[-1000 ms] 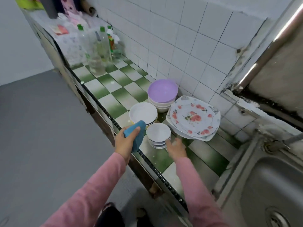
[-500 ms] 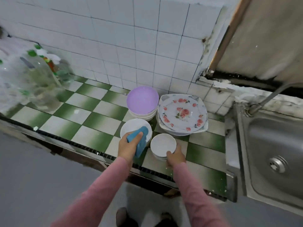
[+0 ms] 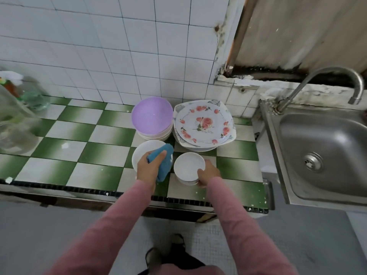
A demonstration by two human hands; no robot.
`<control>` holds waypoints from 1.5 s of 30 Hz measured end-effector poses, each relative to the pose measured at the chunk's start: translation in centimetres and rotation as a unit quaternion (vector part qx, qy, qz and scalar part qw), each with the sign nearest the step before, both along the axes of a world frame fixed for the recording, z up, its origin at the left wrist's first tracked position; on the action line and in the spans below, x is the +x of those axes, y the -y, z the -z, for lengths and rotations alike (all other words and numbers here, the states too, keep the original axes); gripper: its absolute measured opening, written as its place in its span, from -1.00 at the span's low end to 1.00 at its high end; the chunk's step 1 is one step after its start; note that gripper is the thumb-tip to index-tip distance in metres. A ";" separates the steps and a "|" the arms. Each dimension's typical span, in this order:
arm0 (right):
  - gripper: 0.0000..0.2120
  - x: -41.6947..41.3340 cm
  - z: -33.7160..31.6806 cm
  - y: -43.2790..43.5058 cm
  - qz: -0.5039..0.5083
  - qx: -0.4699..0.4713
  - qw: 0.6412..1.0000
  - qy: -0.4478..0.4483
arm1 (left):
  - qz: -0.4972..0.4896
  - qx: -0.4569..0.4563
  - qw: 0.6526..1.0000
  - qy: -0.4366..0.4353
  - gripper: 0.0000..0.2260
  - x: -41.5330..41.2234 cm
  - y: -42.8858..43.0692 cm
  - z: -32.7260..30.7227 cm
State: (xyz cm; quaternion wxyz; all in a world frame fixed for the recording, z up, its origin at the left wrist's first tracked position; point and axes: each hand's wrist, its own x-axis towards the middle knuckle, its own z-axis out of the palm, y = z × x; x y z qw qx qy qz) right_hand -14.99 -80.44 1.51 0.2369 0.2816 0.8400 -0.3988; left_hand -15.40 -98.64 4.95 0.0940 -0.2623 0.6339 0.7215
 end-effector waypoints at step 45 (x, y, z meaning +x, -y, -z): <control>-0.43 -1.5 -1.4 -3.6 -0.002 0.021 0.986 -0.167 | 0.001 -0.004 0.999 -0.049 -0.81 -3.4 -1.4 2.1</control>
